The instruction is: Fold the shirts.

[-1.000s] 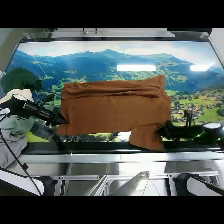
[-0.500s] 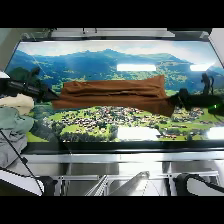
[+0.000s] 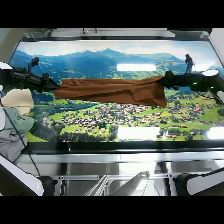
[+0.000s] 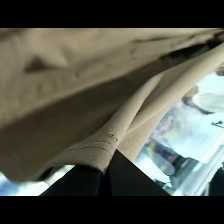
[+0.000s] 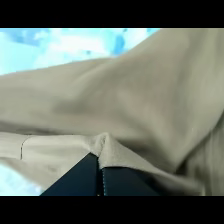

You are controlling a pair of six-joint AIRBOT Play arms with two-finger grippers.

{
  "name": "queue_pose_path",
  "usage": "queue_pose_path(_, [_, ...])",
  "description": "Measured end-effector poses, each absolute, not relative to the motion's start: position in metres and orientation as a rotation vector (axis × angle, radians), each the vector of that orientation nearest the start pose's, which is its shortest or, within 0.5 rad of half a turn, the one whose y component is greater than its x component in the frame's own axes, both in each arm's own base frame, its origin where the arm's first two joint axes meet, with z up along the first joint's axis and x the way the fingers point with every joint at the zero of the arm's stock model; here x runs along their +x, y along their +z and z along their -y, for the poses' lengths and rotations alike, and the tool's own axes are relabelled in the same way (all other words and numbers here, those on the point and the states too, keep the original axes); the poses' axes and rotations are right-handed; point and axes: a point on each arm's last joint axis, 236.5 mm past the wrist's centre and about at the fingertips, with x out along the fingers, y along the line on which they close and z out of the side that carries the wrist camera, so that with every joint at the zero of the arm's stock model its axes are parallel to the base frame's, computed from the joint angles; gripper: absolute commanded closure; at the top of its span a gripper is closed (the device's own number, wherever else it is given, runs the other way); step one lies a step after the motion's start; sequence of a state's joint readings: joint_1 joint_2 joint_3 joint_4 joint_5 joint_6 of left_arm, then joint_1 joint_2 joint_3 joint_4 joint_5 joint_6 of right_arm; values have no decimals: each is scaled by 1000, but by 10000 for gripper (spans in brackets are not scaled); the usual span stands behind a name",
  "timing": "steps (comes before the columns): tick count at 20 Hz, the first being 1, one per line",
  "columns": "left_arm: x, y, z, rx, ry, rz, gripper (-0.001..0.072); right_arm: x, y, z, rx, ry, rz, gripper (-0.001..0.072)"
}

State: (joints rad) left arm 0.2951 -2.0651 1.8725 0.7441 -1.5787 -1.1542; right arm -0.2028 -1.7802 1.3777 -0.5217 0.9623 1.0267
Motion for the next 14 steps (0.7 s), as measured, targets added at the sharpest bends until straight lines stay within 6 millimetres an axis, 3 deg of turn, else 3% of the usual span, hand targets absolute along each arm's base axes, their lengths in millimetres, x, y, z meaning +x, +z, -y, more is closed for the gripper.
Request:
queue_pose_path(4, [504, -66, 34, -580, -656, -1401, 693, 546, -56, -62, 685, 417, -977, 682])
queue_pose_path(9, [511, -91, 29, -545, -599, -1424, 694, 559, -65, -54, 636, 398, -940, 682])
queue_pose_path(13, [525, -100, 26, -523, -557, -1383, 695, 562, -72, -51, 610, 393, -931, 673])
queue_pose_path(14, [528, -101, 27, -509, -553, -1374, 694, 562, -74, -51, 607, 393, -932, 560])
